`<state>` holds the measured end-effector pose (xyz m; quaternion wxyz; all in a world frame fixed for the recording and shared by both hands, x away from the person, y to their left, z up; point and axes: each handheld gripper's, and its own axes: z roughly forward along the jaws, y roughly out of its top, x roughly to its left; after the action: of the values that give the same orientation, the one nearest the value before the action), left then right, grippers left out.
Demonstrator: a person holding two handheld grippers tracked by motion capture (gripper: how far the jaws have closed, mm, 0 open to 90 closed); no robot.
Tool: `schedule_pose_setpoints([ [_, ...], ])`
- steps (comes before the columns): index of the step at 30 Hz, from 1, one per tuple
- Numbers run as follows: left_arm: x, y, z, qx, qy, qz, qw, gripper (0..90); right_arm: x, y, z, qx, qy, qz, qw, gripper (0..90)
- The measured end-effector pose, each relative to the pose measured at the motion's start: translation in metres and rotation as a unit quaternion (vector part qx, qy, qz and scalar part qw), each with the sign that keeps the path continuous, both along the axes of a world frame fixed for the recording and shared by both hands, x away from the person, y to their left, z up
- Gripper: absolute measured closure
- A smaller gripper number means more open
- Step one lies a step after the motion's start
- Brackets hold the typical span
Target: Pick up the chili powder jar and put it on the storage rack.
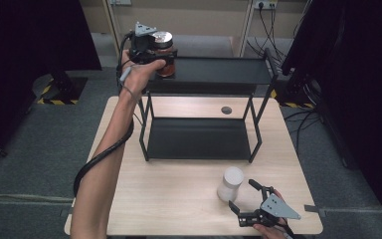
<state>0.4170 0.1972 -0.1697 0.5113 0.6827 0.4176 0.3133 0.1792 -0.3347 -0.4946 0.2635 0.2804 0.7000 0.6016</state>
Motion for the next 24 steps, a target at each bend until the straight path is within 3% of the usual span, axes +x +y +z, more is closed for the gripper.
schedule_pose_setpoints([
  [14, 0.001, -0.005, -0.007, 0.002, -0.006, 0.003, 1.0000, 30.2, 0.000, 0.000, 0.000, 0.000, -0.001, 0.001, 1.0000, 0.2],
  [18, -0.003, -0.005, -0.011, -0.008, -0.016, 0.013, 0.9998, 17.6, -0.001, 0.000, 0.000, 0.000, -0.001, 0.001, 1.0000, 0.2],
  [24, -0.009, -0.007, -0.013, -0.013, -0.012, 0.023, 0.9996, 2.6, -0.001, 0.000, 0.000, 0.000, -0.001, 0.002, 1.0000, 0.2],
])
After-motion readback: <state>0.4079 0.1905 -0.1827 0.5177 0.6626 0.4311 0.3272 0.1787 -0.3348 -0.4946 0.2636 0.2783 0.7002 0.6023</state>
